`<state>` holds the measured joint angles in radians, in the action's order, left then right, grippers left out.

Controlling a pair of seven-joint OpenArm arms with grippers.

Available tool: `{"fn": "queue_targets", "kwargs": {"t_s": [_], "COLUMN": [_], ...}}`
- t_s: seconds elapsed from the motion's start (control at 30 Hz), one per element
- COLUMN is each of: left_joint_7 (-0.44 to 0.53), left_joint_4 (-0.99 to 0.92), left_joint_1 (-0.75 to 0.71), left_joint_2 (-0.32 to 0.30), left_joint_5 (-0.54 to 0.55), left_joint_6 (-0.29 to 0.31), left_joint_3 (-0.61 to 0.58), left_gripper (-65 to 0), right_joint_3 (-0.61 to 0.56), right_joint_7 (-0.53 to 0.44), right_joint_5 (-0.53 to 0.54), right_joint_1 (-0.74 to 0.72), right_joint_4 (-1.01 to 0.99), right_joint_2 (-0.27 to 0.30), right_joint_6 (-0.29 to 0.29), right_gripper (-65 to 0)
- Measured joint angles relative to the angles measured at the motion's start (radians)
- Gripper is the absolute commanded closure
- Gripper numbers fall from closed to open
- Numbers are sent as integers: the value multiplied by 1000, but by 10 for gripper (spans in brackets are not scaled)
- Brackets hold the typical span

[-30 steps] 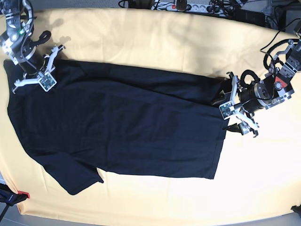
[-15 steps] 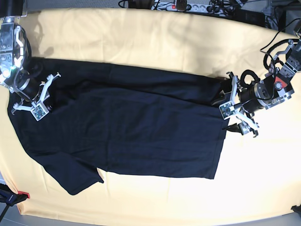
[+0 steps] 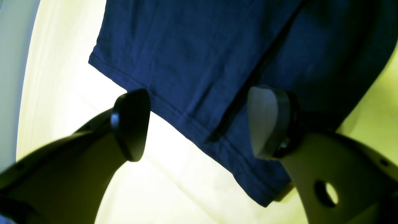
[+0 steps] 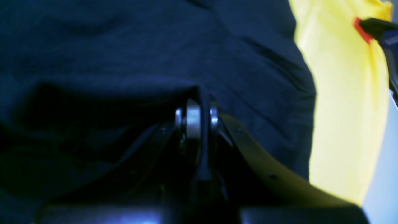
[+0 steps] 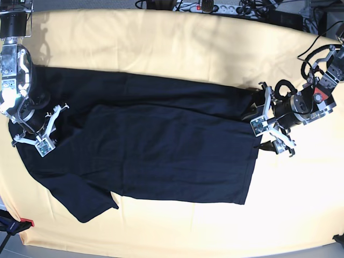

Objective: Fold the T-shirt properly
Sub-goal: 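Grasp the shirt near the sleeve with the right gripper and drag it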

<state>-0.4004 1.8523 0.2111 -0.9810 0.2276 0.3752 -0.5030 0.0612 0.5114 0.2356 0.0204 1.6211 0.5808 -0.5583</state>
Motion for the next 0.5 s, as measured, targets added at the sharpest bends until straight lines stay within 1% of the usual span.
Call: {"fn": "queue_targets", "kwargs": {"t_s": [0.03,0.07,0.1,0.17,0.2,0.23,0.27,0.3,0.37,0.4,0.43,0.5], "left_joint_7": [0,0,0,0,0,0,0,0,0,-5,-8,-8], "left_joint_4": [0,0,0,0,0,0,0,0,0,0,0,0], "left_joint_1": [0,0,0,0,0,0,0,0,0,0,2,2], "left_joint_2": [0,0,0,0,0,0,0,0,0,0,0,0], "left_joint_5": [0,0,0,0,0,-6,-24,-34,-41,-40,-42,-41], "left_joint_6": [0,0,0,0,0,0,0,-6,-58,-78,-88,-96], "left_joint_3": [0,0,0,0,0,0,0,0,0,0,0,0], "left_gripper": [-486,-486,-486,-486,-486,-486,-486,-486,-486,-486,-486,-486], "right_joint_3": [0,0,0,0,0,-1,-2,-3,-1,3,5,6], "right_joint_7": [-3,-4,-6,-9,-8,-1,27,77,180,219,252,302], "right_joint_5": [0,0,-4,-36,-75,-109,-135,-157,-185,-203,-210,-205], "right_joint_1": [1,2,2,1,-1,-7,-17,-33,-75,-95,-113,-135], "right_joint_4": [0,0,0,0,0,0,-1,0,10,23,35,64], "right_joint_2": [0,0,0,-2,-2,-3,-4,-6,-5,-2,3,3], "right_joint_6": [0,8,35,100,118,159,235,336,525,569,586,576], "right_gripper": [-63,-106,-177,-364,-433,-467,-469,-468,-467,-466,-461,-443]}}
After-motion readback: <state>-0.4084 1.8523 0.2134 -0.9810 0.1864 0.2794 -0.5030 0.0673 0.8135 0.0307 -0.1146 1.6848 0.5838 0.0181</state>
